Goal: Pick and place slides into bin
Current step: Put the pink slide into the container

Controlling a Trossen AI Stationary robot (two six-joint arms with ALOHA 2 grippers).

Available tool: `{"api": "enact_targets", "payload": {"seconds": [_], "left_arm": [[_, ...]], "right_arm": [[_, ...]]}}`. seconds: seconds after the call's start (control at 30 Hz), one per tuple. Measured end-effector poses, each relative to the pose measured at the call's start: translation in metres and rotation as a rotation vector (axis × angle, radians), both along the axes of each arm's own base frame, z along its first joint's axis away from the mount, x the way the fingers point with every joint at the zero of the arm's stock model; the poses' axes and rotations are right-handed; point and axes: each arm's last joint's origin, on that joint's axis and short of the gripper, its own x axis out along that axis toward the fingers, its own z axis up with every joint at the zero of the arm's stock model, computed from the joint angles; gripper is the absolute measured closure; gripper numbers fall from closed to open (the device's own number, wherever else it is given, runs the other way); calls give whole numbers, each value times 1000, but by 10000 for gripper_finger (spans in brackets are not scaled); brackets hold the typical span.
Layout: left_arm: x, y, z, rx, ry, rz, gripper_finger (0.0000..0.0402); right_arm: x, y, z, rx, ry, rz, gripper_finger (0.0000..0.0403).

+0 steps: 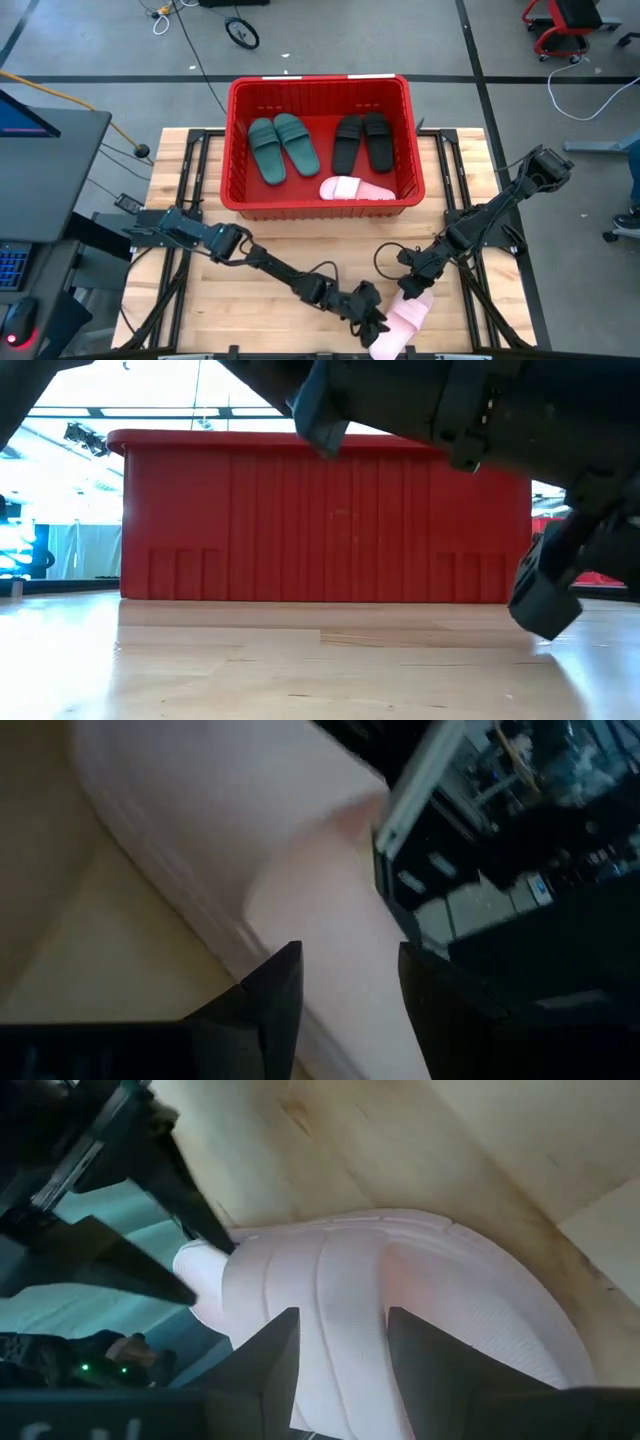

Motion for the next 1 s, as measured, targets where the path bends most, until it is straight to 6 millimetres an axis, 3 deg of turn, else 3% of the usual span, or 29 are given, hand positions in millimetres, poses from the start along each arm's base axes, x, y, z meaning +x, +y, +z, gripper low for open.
{"api": "enact_targets", "payload": {"seconds": [0.47, 0.8, 1.0], "left_arm": [[15, 38, -1, -46, 24, 128, 230], [22, 44, 11, -91, -96, 164, 230], [29, 41, 27, -26, -119, 147, 230]], "right_arm": [[4, 2, 4, 30, -51, -55, 253], [5, 2, 5, 36, -64, -58, 258], [7, 5, 10, 49, -82, -43, 310]]}}
